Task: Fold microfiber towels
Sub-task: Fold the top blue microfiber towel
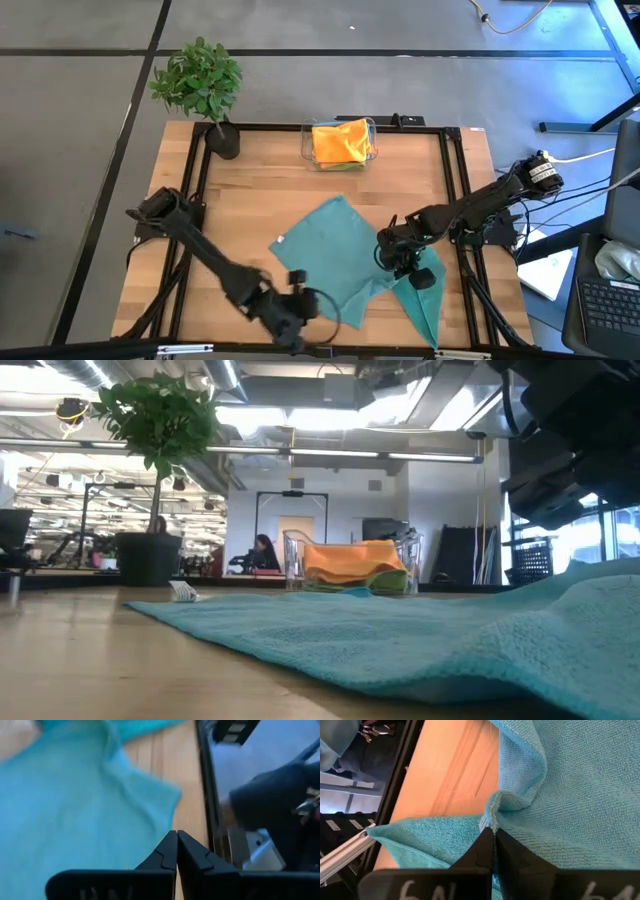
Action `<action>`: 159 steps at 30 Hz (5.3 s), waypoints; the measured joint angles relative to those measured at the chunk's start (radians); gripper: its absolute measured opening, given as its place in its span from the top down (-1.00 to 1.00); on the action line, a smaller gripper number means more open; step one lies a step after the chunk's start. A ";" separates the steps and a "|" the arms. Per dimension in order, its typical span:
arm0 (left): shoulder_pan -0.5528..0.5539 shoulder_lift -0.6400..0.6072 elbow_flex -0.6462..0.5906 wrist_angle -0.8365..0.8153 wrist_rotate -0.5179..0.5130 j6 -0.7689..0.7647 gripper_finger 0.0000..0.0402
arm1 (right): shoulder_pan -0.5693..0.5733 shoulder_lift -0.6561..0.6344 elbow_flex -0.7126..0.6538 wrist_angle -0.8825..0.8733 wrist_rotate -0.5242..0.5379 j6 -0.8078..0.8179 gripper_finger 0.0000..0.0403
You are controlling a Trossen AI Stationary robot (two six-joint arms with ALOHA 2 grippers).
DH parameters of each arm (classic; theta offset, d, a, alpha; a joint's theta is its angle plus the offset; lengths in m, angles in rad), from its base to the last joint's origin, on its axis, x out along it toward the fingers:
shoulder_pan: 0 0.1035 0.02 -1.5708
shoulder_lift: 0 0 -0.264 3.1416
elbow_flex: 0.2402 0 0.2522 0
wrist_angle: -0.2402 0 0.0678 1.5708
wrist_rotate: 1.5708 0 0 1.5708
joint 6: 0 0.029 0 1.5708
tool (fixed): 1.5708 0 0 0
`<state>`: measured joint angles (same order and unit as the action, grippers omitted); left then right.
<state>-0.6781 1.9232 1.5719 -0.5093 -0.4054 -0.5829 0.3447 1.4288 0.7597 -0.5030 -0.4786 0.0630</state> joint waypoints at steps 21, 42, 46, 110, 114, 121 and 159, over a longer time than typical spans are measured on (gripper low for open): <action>0.166 0.267 0.125 0.320 0.342 0.566 0.39 | 0.000 0.000 0.000 -0.041 0.025 -0.047 0.94; 0.200 0.384 0.174 0.288 0.370 0.753 0.38 | 0.039 0.000 0.001 -0.034 0.034 -0.048 0.94; 0.210 0.384 0.173 0.287 0.367 0.754 0.38 | 0.039 0.000 0.001 -0.033 0.057 -0.047 0.94; -0.029 0.352 0.376 -0.490 0.253 0.179 0.40 | 0.101 0.286 0.001 0.515 0.137 0.000 0.77; -0.046 0.356 0.368 -0.477 0.215 0.152 0.40 | 0.106 0.286 0.001 0.515 0.137 0.000 0.77; -0.031 0.356 0.268 -0.421 0.240 -0.082 0.40 | 0.106 0.286 0.001 0.515 0.137 -0.013 0.77; -0.032 0.360 0.401 -0.699 0.220 -0.195 1.00 | 0.105 0.285 0.055 0.439 0.138 -0.033 0.77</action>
<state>-0.7101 2.2828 1.9726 -1.2084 -0.1851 -0.7780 0.4500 1.7138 0.8146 -0.0643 -0.3405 0.0301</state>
